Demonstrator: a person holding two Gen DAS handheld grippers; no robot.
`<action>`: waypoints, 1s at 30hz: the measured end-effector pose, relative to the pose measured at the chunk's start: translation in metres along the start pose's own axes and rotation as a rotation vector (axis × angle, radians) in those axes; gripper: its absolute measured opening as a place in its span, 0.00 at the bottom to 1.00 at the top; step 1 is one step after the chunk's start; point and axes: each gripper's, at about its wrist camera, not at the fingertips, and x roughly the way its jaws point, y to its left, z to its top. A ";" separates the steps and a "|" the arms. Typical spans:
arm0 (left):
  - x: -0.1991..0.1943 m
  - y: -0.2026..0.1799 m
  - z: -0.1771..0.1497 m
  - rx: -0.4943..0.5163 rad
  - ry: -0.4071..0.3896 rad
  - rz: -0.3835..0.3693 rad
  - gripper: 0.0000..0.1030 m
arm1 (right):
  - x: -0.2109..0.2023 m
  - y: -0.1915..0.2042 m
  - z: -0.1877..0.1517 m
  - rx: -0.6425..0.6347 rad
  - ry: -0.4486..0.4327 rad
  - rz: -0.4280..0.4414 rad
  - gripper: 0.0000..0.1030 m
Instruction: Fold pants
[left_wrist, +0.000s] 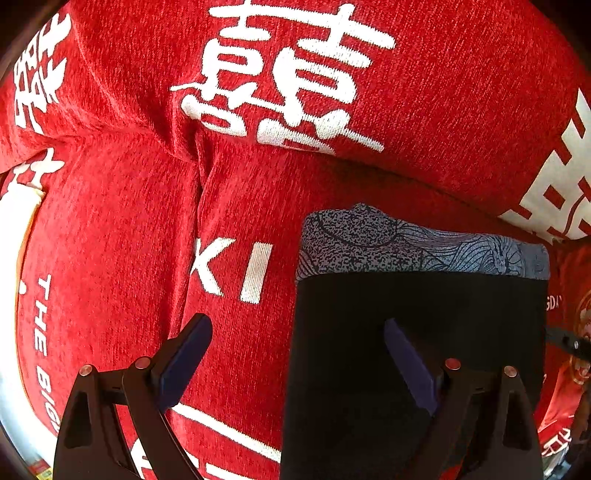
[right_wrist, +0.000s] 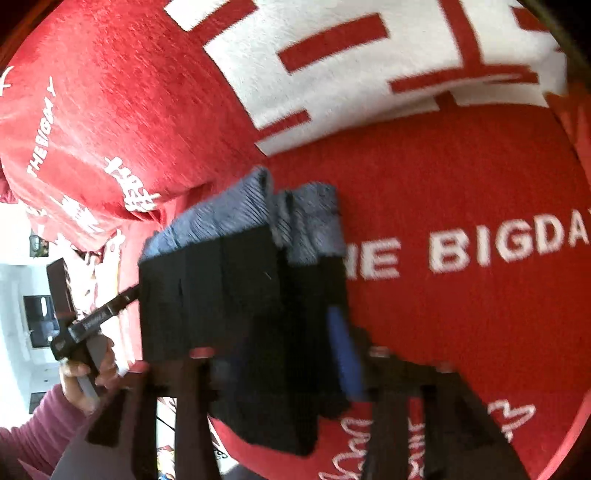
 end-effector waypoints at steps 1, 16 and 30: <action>-0.001 0.000 0.000 -0.003 0.000 -0.001 0.92 | -0.001 -0.003 -0.003 0.007 0.004 0.004 0.57; -0.006 -0.001 -0.002 0.003 0.009 -0.010 0.92 | -0.001 -0.009 -0.010 0.027 0.017 0.032 0.69; 0.008 0.014 -0.006 0.081 0.122 -0.297 0.92 | 0.014 -0.022 -0.005 -0.029 0.072 0.211 0.77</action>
